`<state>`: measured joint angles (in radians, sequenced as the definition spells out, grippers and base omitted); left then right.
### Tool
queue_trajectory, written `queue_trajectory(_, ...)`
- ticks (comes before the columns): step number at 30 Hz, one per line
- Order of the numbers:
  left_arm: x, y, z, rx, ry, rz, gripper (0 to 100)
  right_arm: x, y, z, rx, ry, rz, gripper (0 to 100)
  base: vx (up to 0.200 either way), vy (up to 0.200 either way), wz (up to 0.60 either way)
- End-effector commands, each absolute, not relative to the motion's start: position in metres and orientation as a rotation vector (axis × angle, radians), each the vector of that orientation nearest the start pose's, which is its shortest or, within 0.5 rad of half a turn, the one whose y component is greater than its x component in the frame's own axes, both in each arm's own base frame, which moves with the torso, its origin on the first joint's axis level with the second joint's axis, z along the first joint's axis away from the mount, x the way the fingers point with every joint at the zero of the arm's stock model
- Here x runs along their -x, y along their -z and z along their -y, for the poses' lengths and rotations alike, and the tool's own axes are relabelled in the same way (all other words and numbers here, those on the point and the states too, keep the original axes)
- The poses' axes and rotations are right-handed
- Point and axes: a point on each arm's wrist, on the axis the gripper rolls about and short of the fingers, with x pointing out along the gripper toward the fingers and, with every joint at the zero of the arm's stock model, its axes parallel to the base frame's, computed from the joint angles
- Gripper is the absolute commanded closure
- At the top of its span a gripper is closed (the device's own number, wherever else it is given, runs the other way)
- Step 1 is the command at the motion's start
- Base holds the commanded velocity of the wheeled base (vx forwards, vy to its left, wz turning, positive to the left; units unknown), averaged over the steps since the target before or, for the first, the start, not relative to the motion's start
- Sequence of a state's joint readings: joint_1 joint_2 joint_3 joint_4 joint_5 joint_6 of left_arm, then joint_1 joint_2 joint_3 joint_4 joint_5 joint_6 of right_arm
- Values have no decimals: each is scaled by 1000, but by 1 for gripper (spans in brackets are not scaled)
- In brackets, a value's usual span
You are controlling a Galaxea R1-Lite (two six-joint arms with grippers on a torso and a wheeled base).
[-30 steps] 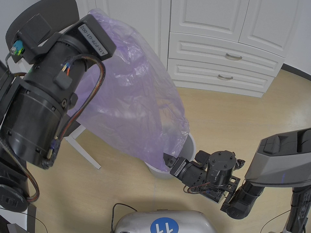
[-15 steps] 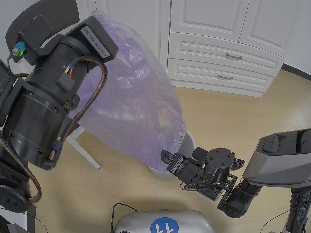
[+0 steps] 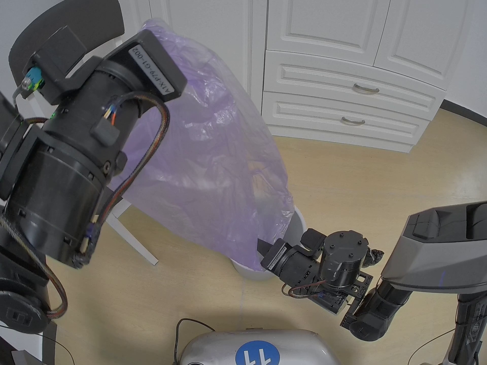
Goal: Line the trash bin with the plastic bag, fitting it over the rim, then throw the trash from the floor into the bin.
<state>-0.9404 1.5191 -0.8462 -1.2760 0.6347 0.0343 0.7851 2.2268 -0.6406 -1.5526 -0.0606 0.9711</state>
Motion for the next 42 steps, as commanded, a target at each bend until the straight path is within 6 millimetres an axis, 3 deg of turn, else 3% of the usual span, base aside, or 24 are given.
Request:
queue_trajectory(1,-160,-304,193,390,283,429,100,-254,-69,-248,-915,-664,-339,100,0,0,0)
queue_trajectory(14,-171,-277,196,301,279,359,100,-246,-104,-215,-672,-667,-168,100,0,0,0)
queue_trajectory(20,-186,-253,192,213,294,306,100,-253,-116,-189,-520,-603,-63,100,0,0,0)
queue_trajectory(25,-199,-234,189,144,309,248,100,-248,-131,-165,-383,-551,-7,100,0,0,0)
queue_trajectory(30,-212,-214,189,92,316,192,100,-229,-151,-141,-248,-503,-59,100,0,0,0)
queue_trajectory(34,-223,-194,184,44,328,136,100,-197,-173,-118,-111,-471,-193,100,0,0,0)
queue_trajectory(42,-225,-167,177,-48,368,55,100,-173,-178,-102,58,-420,-324,100,0,0,0)
